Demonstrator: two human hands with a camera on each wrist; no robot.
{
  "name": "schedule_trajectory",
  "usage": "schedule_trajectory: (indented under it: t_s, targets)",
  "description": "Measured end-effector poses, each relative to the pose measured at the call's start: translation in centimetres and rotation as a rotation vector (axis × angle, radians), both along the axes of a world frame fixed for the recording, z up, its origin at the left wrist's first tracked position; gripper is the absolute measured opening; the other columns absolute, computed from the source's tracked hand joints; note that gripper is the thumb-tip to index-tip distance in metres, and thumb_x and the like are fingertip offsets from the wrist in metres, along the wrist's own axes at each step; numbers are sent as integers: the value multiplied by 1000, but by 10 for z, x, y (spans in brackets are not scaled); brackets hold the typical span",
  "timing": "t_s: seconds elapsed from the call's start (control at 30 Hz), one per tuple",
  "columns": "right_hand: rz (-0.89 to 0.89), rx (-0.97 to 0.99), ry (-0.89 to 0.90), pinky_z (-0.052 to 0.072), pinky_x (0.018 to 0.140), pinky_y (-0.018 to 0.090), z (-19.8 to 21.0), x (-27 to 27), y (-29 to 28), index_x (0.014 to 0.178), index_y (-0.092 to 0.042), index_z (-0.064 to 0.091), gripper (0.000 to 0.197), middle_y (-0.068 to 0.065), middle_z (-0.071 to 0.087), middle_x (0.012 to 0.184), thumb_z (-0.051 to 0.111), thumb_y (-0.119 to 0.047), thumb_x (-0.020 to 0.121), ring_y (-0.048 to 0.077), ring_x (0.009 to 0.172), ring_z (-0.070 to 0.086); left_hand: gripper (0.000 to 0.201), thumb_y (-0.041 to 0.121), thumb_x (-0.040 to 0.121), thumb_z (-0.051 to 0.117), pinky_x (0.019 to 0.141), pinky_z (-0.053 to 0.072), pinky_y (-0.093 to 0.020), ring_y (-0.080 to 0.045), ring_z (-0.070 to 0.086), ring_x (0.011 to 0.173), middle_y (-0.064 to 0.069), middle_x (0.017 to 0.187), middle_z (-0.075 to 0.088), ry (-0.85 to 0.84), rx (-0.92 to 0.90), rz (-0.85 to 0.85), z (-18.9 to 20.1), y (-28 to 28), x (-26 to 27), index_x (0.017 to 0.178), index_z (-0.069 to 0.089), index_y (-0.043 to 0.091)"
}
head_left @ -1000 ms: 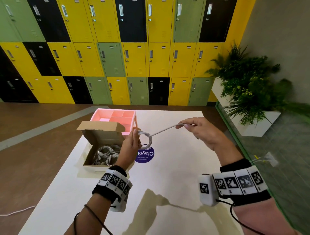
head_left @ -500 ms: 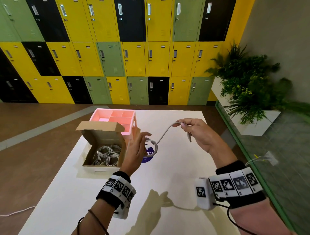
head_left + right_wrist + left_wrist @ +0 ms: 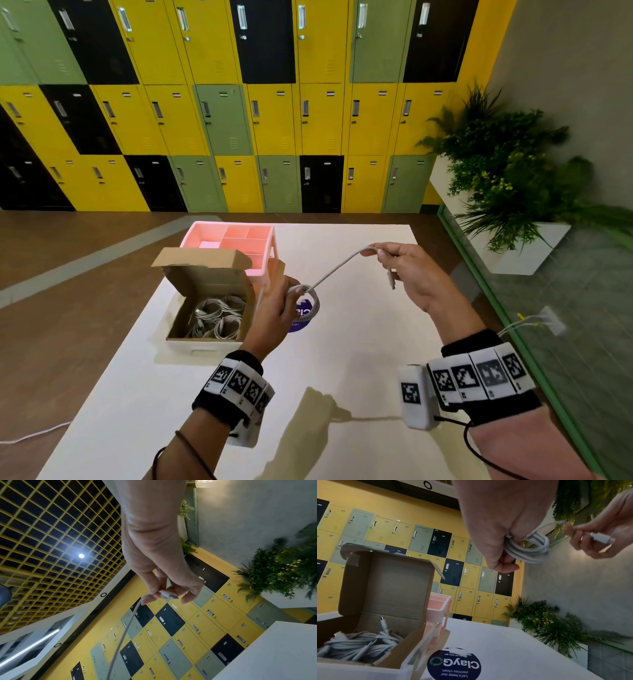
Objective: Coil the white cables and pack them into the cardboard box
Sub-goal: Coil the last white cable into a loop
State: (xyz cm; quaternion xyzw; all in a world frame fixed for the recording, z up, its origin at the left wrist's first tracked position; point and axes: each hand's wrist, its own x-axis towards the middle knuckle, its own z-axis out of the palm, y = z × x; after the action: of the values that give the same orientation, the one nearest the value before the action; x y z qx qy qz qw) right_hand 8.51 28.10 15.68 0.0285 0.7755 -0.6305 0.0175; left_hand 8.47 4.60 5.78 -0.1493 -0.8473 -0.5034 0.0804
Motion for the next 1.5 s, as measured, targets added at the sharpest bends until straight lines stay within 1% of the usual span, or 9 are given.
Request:
schedule_trajectory:
  t_s: [0.07,0.13,0.23,0.37,0.63,0.93,1.07,1.3,1.5]
  targets:
    - [-54,2,-24,33,87,25,-5,-3,1,103,-9,70,26,-9,61,99,45,-5,99,4,91,47,26,57,92,38,73,52,-53,-24,60,84,1,88,58,-18,14,-26,1,-1,0,94,50,34]
    - [-107,-2,-37,35,79,17,-11,-5,2,110,-5,69,25,-8,60,100,46,-4,98,7,99,48,28,58,89,47,76,52,-51,-23,61,88,0,92,60,-34,3,-53,4,1,3,96,51,31]
    - [-146,-5,-56,33,67,14,-20,-7,2,112,-5,68,26,-12,60,90,47,-3,97,-1,83,47,20,34,93,57,78,52,-48,-20,60,85,-2,92,61,-51,-4,-79,9,7,7,99,51,16]
    - [-155,-31,-78,39,65,21,-33,-7,0,108,-6,68,24,-14,60,84,47,-4,97,2,81,48,26,49,92,46,76,53,-50,-22,62,83,2,88,62,5,-13,-30,10,7,6,96,50,24]
    - [-148,-110,-57,53,68,21,-53,2,-31,101,-3,64,19,6,61,83,46,1,97,11,71,57,12,24,99,48,69,52,-51,-37,55,77,-12,81,54,42,114,-57,28,28,14,92,51,15]
    - [62,-171,-58,56,83,33,-48,13,-53,104,-7,54,15,13,66,87,46,2,95,22,81,67,15,15,98,50,58,41,-20,-19,49,67,5,69,52,117,41,-20,30,35,14,87,52,4]
    - [211,-31,-164,41,79,26,-41,20,-55,115,-9,59,27,5,66,99,38,-13,98,17,95,58,16,20,100,47,64,48,-44,-36,56,71,-16,77,57,76,82,-6,26,32,10,92,52,7]
    - [238,15,-271,37,96,33,-37,23,-58,96,-18,61,64,0,62,107,16,-63,94,17,102,51,13,11,98,50,57,44,-14,-5,55,67,15,73,53,148,52,-1,30,37,19,89,52,1]
    - [434,35,-201,46,84,26,-47,24,-54,113,-9,59,36,-6,64,100,49,-39,97,13,105,57,11,7,97,49,59,45,-10,-1,57,66,4,75,55,102,148,-39,32,37,19,92,51,-2]
